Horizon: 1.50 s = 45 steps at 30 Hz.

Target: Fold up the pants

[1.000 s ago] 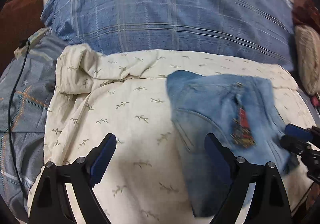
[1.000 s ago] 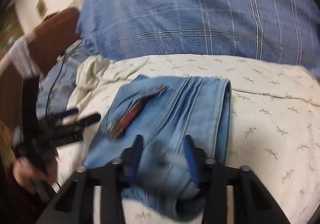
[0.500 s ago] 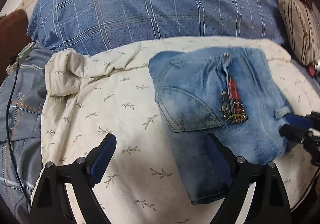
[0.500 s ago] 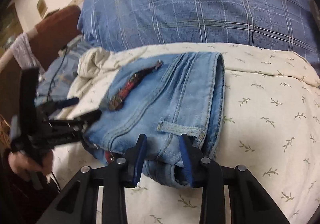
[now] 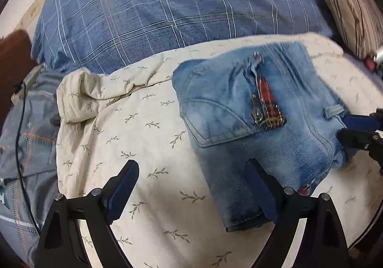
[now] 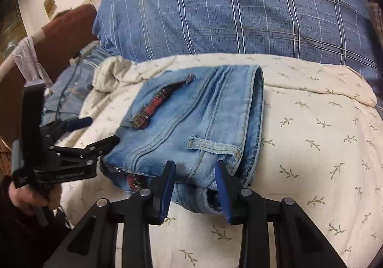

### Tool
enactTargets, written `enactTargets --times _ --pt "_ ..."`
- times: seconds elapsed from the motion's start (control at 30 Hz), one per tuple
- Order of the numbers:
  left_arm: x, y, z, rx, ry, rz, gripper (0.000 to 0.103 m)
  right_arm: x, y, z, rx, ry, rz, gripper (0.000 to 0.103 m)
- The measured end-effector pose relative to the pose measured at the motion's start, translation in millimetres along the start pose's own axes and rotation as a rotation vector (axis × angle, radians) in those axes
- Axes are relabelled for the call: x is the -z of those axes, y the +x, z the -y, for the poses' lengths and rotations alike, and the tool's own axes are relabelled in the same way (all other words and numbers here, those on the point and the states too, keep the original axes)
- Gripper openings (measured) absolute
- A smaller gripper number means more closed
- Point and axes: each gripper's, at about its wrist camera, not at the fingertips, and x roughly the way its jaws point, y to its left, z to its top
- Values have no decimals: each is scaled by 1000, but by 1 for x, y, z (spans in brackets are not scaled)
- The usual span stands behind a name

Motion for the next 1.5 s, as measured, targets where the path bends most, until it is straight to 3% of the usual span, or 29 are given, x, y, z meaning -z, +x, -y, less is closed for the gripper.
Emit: enactTargets --times 0.1,0.27,0.47,0.97,1.03,1.07,1.5 --pt "1 5 1 -13 1 3 91 6 13 -4 25 -56 1 37" --pt "0 -2 -1 -46 -15 5 92 3 8 -4 35 -22 -6 38" --pt "5 -30 11 -142 11 42 92 4 -28 -3 -18 45 24 39" --pt "28 -129 8 -162 -119 161 92 18 -105 -44 -41 -46 158 39" --pt "28 -140 7 -163 -130 170 92 20 -115 -50 -32 -58 189 51" --pt "28 -145 6 -164 -135 175 92 22 -122 -53 -20 -59 218 65" --pt "22 -201 -10 -167 -251 250 96 22 -168 -70 12 -94 348 67"
